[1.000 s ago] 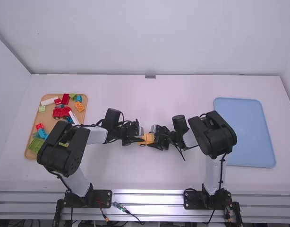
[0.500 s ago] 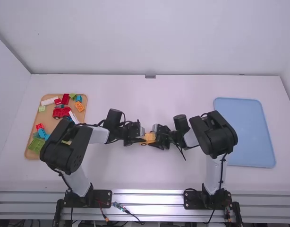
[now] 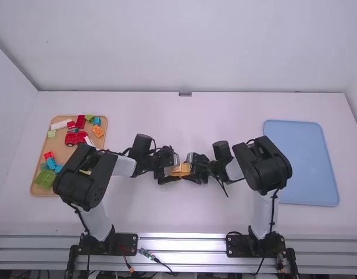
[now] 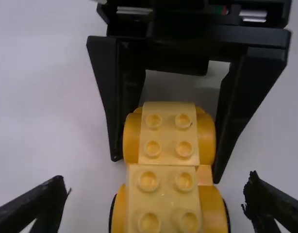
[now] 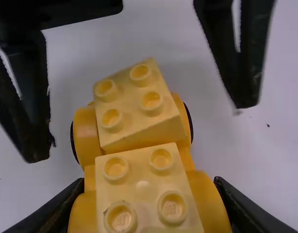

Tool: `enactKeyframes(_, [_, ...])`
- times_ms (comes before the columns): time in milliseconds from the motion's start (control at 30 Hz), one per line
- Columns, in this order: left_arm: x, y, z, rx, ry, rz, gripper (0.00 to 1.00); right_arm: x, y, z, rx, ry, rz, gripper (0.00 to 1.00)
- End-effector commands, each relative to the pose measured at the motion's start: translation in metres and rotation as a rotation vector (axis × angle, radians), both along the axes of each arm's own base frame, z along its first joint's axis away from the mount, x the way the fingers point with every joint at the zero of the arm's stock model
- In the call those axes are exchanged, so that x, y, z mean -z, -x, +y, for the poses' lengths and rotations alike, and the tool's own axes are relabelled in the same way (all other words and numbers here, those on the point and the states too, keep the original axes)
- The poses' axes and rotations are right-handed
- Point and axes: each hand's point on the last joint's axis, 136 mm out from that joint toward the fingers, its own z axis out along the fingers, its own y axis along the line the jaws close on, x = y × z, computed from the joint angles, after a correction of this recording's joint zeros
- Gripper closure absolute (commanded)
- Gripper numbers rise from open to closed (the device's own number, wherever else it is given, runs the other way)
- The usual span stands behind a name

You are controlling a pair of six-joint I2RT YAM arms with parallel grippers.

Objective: Assemble lego blocks to make yellow taxi

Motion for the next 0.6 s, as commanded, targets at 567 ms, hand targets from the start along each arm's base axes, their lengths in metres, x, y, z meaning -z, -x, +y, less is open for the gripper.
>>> enactKeyframes(567, [-0.024, 0.011, 0.014, 0.028, 0.002, -0.02, 0.09, 0.008, 0.002, -0.001, 0.017, 0.023, 0.032, 0.56])
